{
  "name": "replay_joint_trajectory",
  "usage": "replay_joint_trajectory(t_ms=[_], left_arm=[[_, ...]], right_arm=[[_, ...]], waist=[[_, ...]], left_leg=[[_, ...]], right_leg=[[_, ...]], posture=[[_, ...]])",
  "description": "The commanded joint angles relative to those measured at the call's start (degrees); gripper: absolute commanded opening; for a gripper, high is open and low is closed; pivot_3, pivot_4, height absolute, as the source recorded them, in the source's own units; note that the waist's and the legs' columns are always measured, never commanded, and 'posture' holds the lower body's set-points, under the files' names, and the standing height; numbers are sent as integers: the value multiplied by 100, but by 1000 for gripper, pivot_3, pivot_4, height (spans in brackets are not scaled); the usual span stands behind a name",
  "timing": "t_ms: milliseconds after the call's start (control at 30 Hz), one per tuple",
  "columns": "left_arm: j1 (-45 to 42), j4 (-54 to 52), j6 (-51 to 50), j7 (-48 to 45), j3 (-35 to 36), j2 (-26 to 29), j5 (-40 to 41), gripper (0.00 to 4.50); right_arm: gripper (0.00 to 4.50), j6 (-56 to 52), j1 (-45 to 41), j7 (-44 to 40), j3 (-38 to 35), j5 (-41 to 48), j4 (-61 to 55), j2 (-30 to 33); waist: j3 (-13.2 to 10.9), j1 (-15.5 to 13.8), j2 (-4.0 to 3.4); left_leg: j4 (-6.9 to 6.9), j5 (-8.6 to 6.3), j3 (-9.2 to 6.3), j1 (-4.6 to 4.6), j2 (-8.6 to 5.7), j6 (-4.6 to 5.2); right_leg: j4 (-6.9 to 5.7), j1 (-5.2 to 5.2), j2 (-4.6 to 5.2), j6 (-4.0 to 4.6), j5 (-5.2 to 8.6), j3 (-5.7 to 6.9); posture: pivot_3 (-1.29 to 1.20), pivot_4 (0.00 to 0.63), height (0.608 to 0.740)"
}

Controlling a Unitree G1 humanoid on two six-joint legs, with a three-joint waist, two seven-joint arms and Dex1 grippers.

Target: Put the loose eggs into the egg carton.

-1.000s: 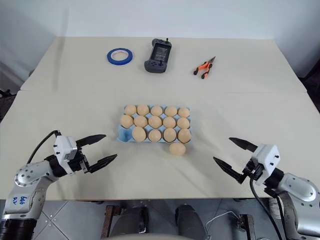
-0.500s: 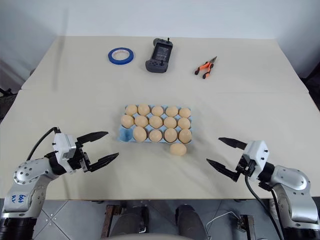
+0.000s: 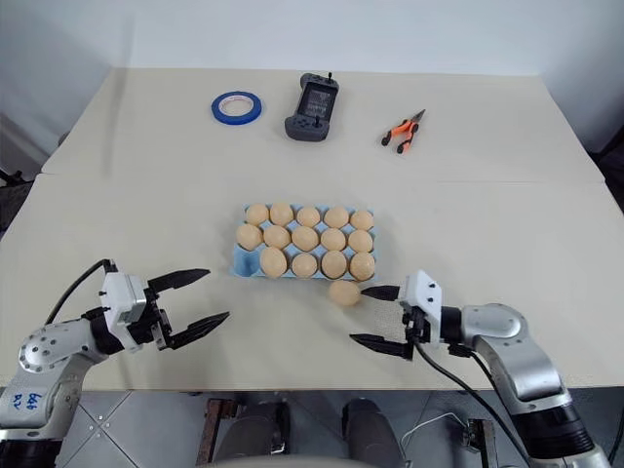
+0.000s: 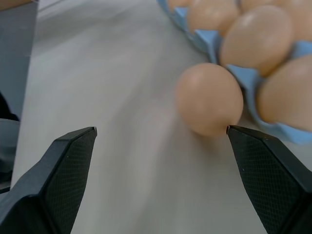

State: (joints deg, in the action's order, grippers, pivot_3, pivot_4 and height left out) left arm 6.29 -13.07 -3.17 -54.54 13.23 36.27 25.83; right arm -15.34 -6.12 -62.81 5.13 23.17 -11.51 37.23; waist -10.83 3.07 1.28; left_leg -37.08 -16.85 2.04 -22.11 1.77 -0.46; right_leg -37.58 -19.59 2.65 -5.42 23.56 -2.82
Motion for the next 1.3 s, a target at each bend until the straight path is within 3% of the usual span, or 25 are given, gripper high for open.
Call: replay_joint_trajectory(t_ms=[33,433,533,667,733,933,1067,1300], left_arm=[[138,-331,-19,98,169,0,130,4500],[367,-547,-46,326,263,-42,145,4500],[417,-575,-40,375,307,-58,150,4500],[472,-550,1,475,380,-112,136,4500],[499,-550,13,534,403,-157,130,4500],[673,-537,46,709,531,-332,125,4500],[814,-431,106,741,597,-407,77,4500],[891,-293,224,808,594,-487,0,4500]], right_arm=[[4464,-28,-149,195,97,-119,-3,-136],[4464,10,-595,491,608,-473,455,-814],[3906,62,-599,448,592,-460,424,-839],[2467,188,-564,204,543,-353,244,-744],[2010,91,-573,132,509,-232,78,-724],[2010,-780,-1079,271,430,531,-743,-877],[2010,-1260,-2080,983,640,281,-509,-1384],[2010,-945,-3319,1661,1355,-692,674,-2375]], waist=[[0,2,0],[0,26,0],[0,16,0],[0,11,0],[0,11,0],[0,55,0],[-1,55,0],[1,35,2]], left_leg=[[0,0,1,0,-1,0],[-1,1,0,2,0,-1],[0,1,0,1,0,-1],[0,0,-1,1,-1,-1],[0,-1,-1,1,0,-2],[1,-1,-1,1,2,-3],[-2,2,-2,1,0,-4],[4,0,-8,-14,0,-12]], right_leg=[[0,0,1,0,0,0],[-3,0,1,0,0,2],[-4,-1,1,0,0,3],[-3,0,1,0,0,5],[-3,-1,1,0,0,5],[-4,-2,0,0,0,6],[-7,-4,2,1,0,5],[-23,-33,5,2,-1,16]], posture=[[0,150,740],[0,150,740],[0,150,740],[0,150,740],[0,150,740],[0,150,740],[0,150,740],[0,150,740]])
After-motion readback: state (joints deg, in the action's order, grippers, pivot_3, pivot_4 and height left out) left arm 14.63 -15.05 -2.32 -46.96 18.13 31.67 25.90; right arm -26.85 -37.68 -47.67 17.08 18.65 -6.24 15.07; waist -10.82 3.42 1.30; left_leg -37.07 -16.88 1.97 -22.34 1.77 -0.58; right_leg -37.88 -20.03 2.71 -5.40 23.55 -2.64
